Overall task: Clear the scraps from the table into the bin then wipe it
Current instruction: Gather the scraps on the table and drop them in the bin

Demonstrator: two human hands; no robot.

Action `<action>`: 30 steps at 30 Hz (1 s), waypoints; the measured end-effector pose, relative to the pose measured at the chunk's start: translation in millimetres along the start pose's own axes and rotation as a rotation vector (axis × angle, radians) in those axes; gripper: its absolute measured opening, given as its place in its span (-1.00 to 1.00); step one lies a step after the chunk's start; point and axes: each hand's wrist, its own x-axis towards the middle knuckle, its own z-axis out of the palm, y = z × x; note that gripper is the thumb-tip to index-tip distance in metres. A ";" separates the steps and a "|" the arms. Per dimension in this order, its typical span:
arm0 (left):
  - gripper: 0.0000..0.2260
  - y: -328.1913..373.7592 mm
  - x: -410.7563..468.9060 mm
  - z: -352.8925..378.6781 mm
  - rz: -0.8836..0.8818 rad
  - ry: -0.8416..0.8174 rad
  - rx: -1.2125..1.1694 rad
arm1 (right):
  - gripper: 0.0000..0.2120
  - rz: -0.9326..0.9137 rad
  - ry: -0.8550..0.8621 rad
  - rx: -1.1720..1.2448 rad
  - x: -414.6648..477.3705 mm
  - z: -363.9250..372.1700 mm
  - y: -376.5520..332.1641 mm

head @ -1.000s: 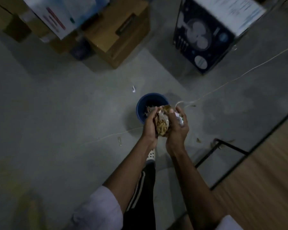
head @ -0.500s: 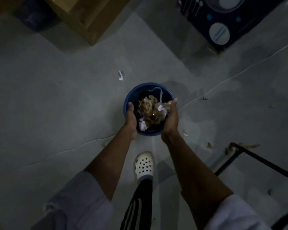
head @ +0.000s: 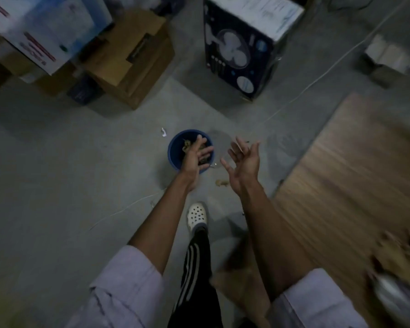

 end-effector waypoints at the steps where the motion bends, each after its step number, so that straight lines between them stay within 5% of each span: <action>1: -0.51 1.6 -32.5 14.3 0.042 -0.025 0.007 | -0.35 -0.041 -0.034 -0.003 -31.6 -13.4 -16.4; 7: -0.67 -39.1 -219.4 115.5 0.267 -0.137 0.075 | -0.42 -0.301 -0.193 -0.168 -210.2 -163.4 -80.3; 11: -0.70 -105.7 -308.7 190.4 0.278 -0.278 0.231 | -0.71 -0.742 -0.005 -0.564 -290.8 -295.7 -88.0; 14: -0.87 -159.4 -353.8 237.7 0.291 -0.357 0.391 | -0.72 -0.894 0.182 -0.796 -320.1 -389.4 -81.6; 20: -0.75 -234.5 -397.6 296.5 0.239 -0.474 0.602 | -0.65 -0.808 0.555 -0.832 -350.3 -506.9 -49.5; 24: -0.71 -261.0 -401.0 313.1 0.334 -0.503 0.805 | -0.24 -0.622 0.709 -0.858 -355.1 -541.6 -32.4; 28: -0.30 -275.9 -394.2 309.7 0.758 -0.230 1.306 | 0.15 -0.469 0.819 -0.842 -350.9 -564.0 -17.2; 30: -0.14 -276.4 -387.5 312.2 0.720 -0.129 1.328 | 0.25 -0.400 0.845 -0.820 -347.3 -568.4 -12.6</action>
